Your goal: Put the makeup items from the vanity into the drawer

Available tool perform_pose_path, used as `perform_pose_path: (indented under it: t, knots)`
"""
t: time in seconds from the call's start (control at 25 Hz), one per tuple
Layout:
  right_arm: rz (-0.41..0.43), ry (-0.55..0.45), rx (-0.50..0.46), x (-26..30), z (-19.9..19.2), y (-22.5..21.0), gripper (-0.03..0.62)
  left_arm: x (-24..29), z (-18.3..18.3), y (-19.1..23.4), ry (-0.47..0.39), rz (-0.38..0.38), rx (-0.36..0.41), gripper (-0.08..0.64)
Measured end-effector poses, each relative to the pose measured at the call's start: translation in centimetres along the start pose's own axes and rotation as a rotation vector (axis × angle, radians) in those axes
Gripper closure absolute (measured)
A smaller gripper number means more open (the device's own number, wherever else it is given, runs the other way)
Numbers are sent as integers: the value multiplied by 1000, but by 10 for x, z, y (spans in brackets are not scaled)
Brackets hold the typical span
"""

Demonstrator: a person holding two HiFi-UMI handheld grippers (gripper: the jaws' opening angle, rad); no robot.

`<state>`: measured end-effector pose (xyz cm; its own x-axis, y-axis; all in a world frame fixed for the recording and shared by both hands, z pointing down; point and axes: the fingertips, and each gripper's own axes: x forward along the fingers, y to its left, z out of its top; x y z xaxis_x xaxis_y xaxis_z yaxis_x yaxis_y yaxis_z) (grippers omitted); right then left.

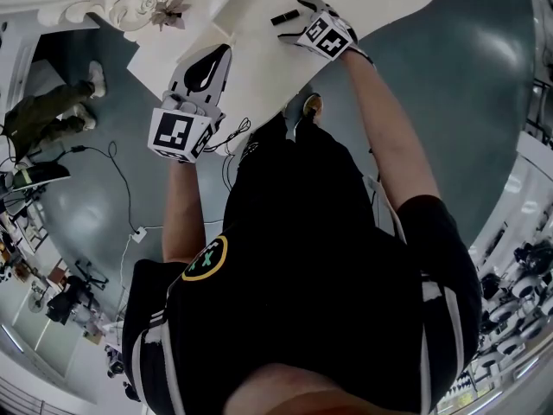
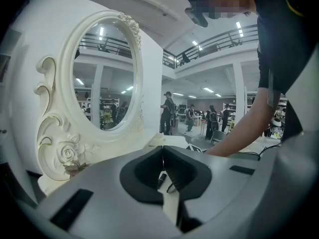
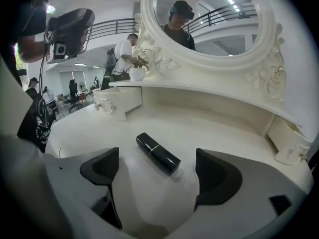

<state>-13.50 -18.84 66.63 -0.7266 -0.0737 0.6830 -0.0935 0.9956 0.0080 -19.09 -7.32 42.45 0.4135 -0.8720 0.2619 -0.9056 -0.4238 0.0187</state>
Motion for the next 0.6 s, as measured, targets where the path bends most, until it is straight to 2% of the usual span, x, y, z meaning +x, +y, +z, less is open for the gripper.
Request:
perform_pose_path:
  t: [0.2, 0.32, 0.4, 0.6]
  knots:
    - [55, 6, -60, -3, 1, 15, 225, -4, 1, -3, -3, 4, 3, 538]
    - [81, 7, -139, -4, 5, 28, 370, -6, 1, -3, -9, 5, 5, 538]
    - [68, 9, -177, -4, 6, 34, 483, -6, 2, -4, -12, 5, 7, 538]
    - [34, 11, -136, -6, 5, 36, 485, -9, 4, -8, -17, 1, 12, 538]
